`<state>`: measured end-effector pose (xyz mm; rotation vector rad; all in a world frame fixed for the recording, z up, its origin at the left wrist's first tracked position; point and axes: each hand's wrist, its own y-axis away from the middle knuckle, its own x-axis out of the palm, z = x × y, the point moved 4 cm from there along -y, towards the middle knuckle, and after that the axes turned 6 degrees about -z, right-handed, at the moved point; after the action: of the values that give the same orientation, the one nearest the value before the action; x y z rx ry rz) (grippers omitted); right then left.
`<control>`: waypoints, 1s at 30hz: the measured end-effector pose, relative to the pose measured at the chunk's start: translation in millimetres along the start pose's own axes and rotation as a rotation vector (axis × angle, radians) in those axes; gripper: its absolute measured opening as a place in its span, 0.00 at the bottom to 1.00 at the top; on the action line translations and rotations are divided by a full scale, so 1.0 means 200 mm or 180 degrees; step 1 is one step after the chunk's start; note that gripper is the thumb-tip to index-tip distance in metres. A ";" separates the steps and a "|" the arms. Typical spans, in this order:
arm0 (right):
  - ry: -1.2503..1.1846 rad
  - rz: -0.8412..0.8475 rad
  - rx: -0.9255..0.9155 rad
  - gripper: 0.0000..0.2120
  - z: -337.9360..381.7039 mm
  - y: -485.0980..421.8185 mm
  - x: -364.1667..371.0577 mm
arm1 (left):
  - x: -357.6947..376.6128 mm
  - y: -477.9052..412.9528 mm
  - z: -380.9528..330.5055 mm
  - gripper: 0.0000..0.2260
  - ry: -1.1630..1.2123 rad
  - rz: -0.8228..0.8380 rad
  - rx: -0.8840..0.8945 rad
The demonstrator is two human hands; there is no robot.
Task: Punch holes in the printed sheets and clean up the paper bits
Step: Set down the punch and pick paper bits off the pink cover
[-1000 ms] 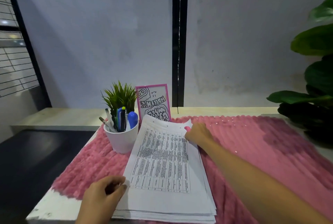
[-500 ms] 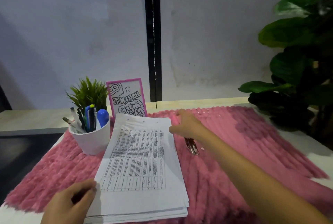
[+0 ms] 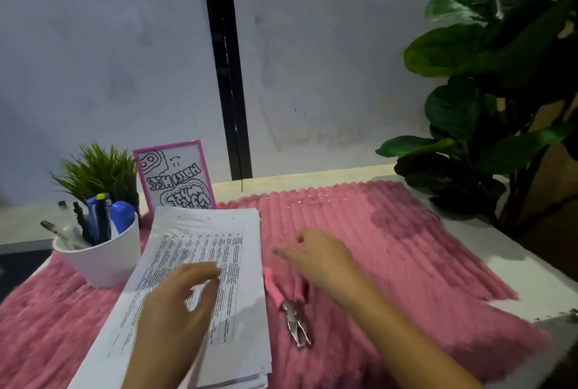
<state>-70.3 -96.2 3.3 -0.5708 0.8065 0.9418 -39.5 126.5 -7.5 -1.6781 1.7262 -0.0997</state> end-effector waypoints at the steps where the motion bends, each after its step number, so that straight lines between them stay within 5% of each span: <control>1: -0.0146 -0.0207 -0.0036 0.19 -0.05 -0.05 -0.04 | 0.07 -0.02 -0.04 0.12 0.0062 0.0059 0.0077; 5: -0.0516 -0.0856 -0.0226 0.08 -0.32 -0.20 -0.09 | 0.41 -0.14 -0.13 0.07 0.0221 0.0570 -0.0192; 12: -0.0524 -0.0551 -0.0457 0.07 -0.46 -0.27 0.02 | 0.81 -0.38 -0.03 0.06 -0.0451 0.1217 -0.0282; 23: -0.0310 -0.0648 -0.0589 0.02 -0.45 -0.30 0.05 | 0.83 -0.37 0.04 0.06 -0.0381 0.1186 -0.0226; 30: -0.1259 -0.0430 -0.0420 0.04 -0.45 -0.28 0.02 | 0.83 -0.37 -0.03 0.03 -0.0418 0.1120 0.0257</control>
<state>-50.2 -186.8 -47.4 -0.5233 0.3492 0.9480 37.0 -36.6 -37.0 -1.2725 1.8619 0.1007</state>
